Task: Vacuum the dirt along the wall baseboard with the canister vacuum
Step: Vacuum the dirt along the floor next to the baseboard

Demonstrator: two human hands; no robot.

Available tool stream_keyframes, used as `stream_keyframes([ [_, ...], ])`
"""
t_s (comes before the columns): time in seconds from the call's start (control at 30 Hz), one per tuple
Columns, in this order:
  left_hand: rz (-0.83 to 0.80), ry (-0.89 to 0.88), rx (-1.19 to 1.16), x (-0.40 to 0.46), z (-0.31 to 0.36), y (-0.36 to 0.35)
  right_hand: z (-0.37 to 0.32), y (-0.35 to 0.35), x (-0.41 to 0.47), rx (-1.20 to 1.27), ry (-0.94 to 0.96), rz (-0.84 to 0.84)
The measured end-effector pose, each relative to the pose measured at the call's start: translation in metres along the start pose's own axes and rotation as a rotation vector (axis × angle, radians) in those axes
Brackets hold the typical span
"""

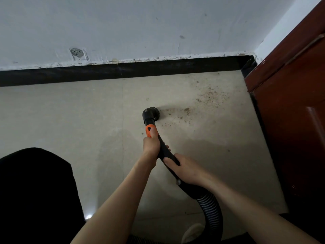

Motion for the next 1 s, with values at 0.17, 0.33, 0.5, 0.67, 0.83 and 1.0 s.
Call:
stream_keyframes([
  [0.17,-0.077,-0.007,0.046,-0.006,0.004,-0.028,0.019,0.009,-0.009,0.066,-0.039,0.075],
  [0.33,-0.178,-0.014,0.114,-0.008,0.013,-0.064,0.038,0.021,-0.014,0.163,-0.101,0.195],
  [0.5,-0.235,-0.02,0.158,-0.01,0.016,-0.087,0.053,0.028,-0.018,0.234,-0.14,0.251],
  [0.67,-0.272,-0.024,0.177,-0.01,0.015,-0.095,0.058,0.027,-0.017,0.203,-0.155,0.296],
  [0.83,-0.196,-0.051,0.177,-0.004,0.025,-0.08,0.045,0.028,-0.003,0.221,-0.09,0.248],
  [1.0,-0.064,-0.056,0.112,0.004,0.031,-0.04,0.019,0.02,0.016,0.186,-0.027,0.131],
])
Point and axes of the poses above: each hand's wrist, its own x-axis towards the middle knuckle, its own y-axis out of the back of the hand, z = x × y, the point moved 3 cm from there along x, towards the middle knuckle, and after that the axes turned 3 degrees about -y, right-handed, at the moved point
